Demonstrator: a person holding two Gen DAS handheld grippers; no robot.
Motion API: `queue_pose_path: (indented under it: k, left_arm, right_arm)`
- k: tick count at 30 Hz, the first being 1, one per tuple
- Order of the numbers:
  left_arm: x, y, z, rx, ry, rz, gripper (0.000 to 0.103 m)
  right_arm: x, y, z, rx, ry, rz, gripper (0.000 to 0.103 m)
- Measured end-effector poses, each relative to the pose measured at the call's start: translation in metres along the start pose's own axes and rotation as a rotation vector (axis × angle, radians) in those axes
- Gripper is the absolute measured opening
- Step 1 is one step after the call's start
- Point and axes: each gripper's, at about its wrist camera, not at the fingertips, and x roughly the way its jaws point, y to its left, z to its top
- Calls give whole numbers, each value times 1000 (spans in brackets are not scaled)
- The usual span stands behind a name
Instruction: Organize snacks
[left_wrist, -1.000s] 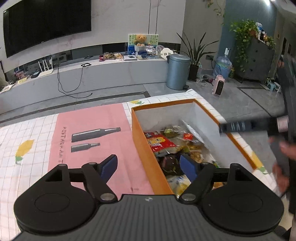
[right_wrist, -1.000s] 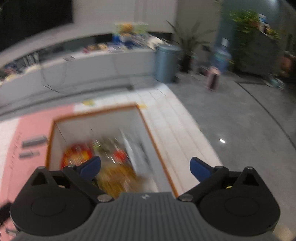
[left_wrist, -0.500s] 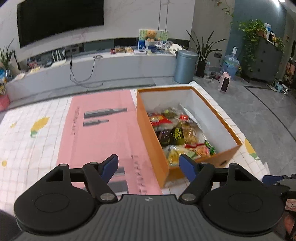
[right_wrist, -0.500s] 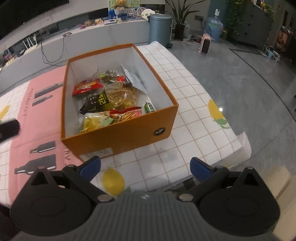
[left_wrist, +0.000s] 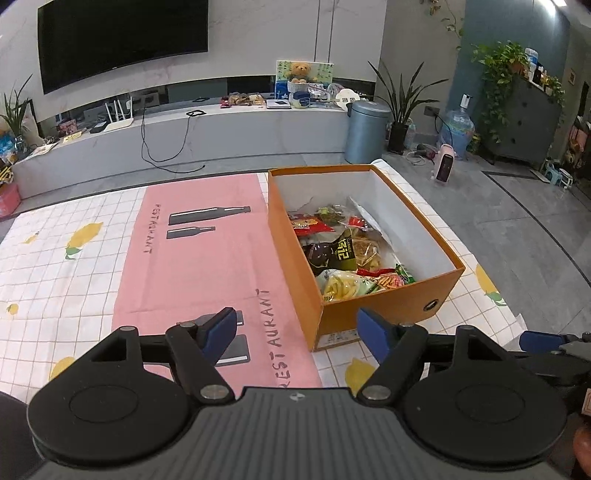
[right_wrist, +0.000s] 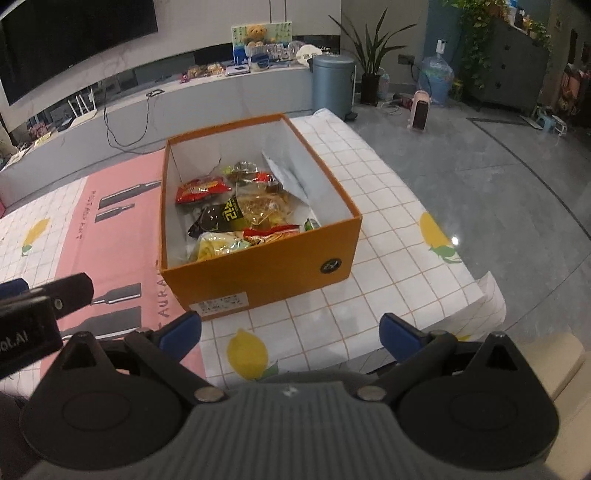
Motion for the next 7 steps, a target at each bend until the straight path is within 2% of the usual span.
queue_pose_path:
  k: [7]
  left_arm:
    - [-7,-8,-7,37,-12,-14,82]
  right_arm:
    - [-12,-10,-4,44,-34,-5,100]
